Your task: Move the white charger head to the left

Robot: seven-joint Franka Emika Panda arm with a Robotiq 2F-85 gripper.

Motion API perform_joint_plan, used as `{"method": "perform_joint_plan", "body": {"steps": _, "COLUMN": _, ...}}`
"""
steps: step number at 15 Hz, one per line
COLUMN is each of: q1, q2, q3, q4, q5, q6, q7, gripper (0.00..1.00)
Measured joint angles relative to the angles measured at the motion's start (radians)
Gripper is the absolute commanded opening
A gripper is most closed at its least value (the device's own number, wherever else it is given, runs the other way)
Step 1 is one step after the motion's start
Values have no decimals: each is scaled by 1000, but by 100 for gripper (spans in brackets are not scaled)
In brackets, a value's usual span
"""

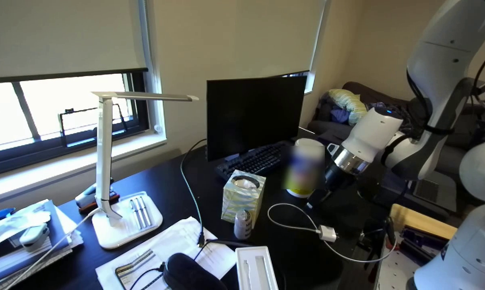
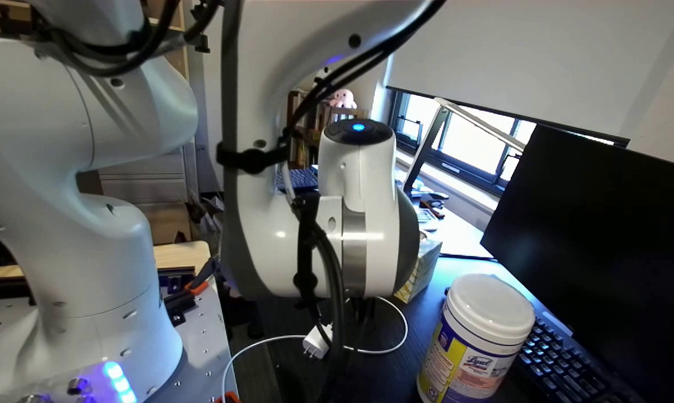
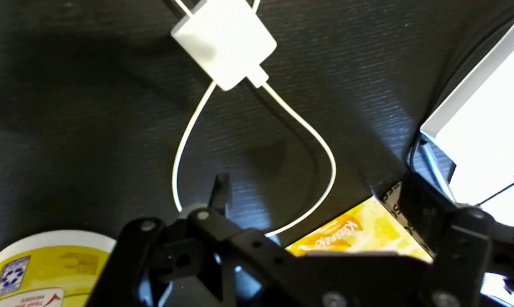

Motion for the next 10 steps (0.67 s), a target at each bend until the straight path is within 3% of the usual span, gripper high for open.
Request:
{"method": "perform_joint_plan", "body": {"steps": 3, "q1": 123, "q2": -44, "q3": -3, "q4": -2, "q5": -90, "q6": -146, "q7": 213, "gripper": 100}}
{"method": "perform_joint_plan", "body": {"steps": 6, "q1": 295, "q2": -28, "q3": -34, "q4": -4, "q5": -119, "q6": -287, "q7": 394, "gripper": 100}}
{"method": "perform_joint_plan", "body": {"steps": 8, "q1": 388, "q2": -13, "q3": -74, "q4": -3, "q5": -82, "q6": -326, "q7": 418, "gripper": 100}}
{"method": "perform_joint_plan", "body": {"steps": 10, "q1": 438, "q2": -3, "q3": -106, "q4": -2, "q5": -49, "q6": -325, "q7": 418, "gripper": 100}}
